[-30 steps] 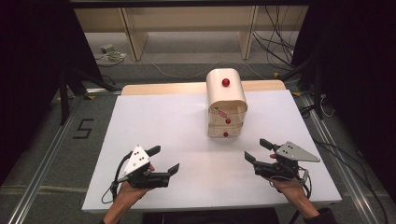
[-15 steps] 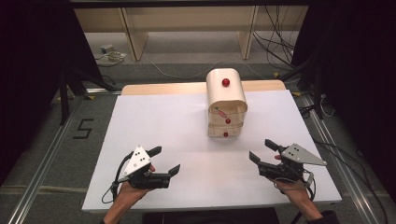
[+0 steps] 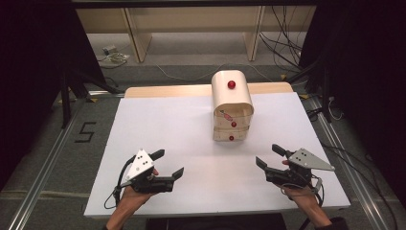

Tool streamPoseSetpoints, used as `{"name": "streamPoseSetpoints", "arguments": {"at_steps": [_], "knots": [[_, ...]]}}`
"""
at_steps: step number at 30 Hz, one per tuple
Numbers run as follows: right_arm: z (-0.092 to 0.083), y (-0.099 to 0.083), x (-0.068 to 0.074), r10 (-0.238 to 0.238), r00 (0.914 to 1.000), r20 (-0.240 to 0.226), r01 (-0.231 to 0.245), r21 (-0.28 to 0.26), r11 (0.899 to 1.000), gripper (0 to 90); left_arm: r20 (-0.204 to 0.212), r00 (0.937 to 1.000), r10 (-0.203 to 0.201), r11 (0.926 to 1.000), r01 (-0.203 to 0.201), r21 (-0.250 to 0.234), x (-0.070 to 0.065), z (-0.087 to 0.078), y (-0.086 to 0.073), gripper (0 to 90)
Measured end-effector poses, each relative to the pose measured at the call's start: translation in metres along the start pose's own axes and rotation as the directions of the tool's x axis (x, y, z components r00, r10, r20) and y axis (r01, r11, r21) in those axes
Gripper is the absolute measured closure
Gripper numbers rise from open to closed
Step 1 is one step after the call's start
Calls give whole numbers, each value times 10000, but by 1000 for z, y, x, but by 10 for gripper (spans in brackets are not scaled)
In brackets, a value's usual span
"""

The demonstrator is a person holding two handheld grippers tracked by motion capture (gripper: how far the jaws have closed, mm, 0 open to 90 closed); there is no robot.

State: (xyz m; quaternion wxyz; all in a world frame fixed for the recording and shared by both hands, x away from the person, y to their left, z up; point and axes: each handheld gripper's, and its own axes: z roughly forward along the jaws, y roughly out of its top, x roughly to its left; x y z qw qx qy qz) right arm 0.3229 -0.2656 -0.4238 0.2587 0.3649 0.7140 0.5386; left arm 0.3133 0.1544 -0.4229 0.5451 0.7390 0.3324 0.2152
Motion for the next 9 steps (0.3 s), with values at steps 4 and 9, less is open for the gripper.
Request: {"name": "streamPoseSetpoints", "arguments": {"at_steps": [4,9], "knots": [[0,0,-1,-38,10000,29,38,-28,10000,255,8,10000,0,10000,0,-2,0,0,0,111],[0,-1,-2,2,9999,112,-1,-79,10000,255,18,10000,16,10000,-16,23,1,1,0,111]]}}
